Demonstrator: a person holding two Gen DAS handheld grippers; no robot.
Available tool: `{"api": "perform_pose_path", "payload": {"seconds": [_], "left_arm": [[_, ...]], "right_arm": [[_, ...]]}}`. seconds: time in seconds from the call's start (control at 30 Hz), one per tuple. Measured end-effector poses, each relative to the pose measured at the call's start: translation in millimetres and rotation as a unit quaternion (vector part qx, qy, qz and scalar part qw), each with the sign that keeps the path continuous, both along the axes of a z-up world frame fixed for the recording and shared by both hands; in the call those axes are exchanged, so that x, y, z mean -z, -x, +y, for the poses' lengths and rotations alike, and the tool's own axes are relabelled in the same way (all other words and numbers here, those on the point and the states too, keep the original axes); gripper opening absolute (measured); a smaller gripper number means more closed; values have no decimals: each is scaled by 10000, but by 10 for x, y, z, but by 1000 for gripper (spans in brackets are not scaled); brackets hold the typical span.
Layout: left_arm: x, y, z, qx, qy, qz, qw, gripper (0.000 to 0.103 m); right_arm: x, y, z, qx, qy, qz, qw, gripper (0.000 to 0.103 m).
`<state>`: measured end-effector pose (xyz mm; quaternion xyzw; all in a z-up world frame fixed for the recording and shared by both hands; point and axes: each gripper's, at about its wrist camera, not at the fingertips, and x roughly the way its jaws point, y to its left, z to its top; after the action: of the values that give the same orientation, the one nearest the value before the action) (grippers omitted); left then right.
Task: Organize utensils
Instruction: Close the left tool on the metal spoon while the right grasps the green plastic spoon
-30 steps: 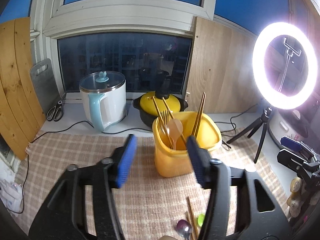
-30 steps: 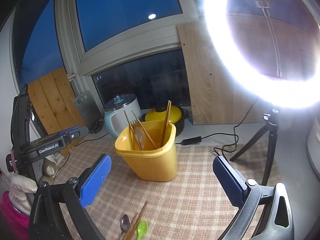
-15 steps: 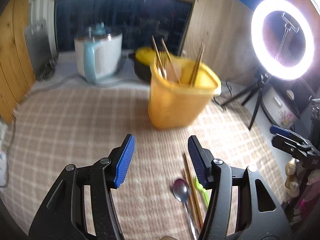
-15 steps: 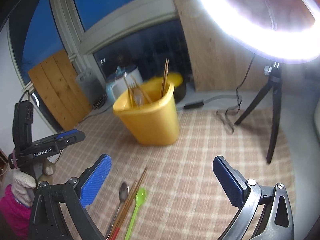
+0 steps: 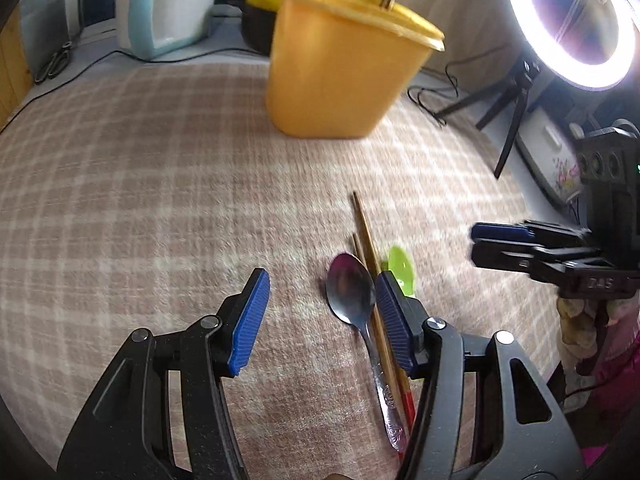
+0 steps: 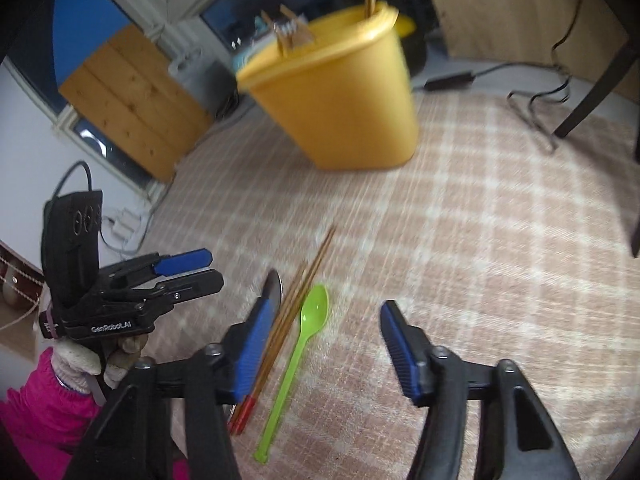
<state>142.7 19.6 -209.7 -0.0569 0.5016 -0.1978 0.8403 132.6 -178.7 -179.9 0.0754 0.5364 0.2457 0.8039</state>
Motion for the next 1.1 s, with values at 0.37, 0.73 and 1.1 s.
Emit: {"api": "perform_pose_path", "payload": {"seconds": [0.37, 0.73, 1.1], "left_arm": [[170, -88, -255, 390, -356, 92, 9986, 56], [304, -162, -347, 726, -692, 17, 9950, 45], [337, -189, -513, 946, -903, -251, 9911, 43]], "right_arm": [[185, -94, 163, -246, 160, 234, 9993, 37], [93, -37, 30, -126, 128, 191, 9997, 37], [111, -69, 66, -52, 189, 214, 9996, 36]]}}
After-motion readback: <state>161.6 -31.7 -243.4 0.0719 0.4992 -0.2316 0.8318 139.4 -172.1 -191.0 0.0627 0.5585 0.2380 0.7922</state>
